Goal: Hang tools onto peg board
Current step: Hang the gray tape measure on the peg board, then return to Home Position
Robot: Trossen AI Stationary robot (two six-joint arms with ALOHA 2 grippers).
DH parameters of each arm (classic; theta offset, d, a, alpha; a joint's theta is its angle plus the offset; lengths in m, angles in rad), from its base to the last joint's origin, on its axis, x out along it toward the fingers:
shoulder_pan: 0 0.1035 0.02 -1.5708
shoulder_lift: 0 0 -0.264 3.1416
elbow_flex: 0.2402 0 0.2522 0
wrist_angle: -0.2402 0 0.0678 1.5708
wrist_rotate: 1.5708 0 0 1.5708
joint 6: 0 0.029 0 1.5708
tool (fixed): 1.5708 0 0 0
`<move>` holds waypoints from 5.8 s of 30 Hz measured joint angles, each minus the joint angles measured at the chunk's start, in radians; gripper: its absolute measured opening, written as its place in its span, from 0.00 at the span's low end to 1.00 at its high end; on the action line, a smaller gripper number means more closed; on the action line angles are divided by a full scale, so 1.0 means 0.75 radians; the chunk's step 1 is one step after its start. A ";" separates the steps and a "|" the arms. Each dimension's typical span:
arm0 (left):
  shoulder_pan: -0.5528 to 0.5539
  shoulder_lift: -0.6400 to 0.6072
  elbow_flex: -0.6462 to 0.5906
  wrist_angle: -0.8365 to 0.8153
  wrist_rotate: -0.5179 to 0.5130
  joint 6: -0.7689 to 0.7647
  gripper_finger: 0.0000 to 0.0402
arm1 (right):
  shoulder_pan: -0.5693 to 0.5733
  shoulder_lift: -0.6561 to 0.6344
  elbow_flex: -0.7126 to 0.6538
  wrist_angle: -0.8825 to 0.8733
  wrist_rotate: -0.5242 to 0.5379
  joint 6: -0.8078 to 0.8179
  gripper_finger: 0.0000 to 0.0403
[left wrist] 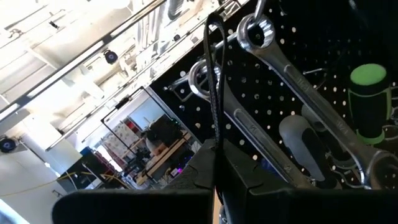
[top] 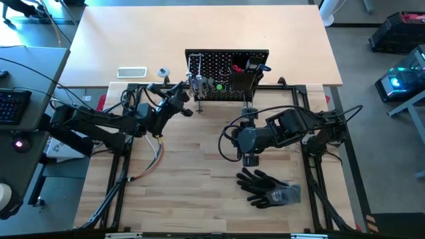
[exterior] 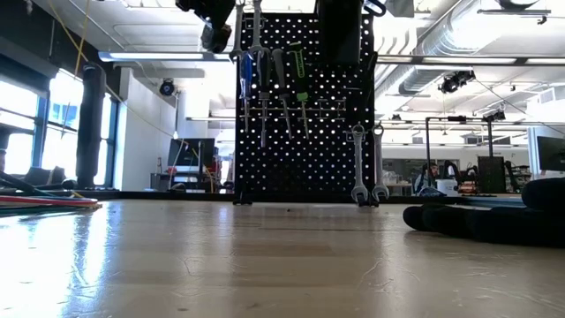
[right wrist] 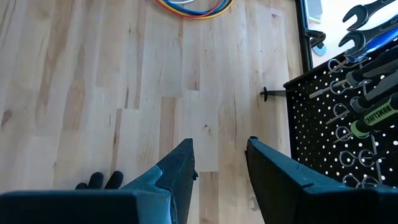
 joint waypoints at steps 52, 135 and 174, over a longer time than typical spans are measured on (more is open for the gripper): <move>0.185 -0.044 0.003 -0.381 0.314 -0.524 0.19 | 0.006 0.001 -0.001 -0.012 0.007 0.011 0.35; -0.306 -1.043 -0.775 -0.506 0.727 -0.931 0.51 | 0.132 -1.543 -1.949 1.487 0.066 -0.361 0.35; 0.685 -1.125 -1.065 -0.550 1.903 -1.289 0.51 | -1.404 -2.020 -2.957 2.307 -1.254 -0.111 0.35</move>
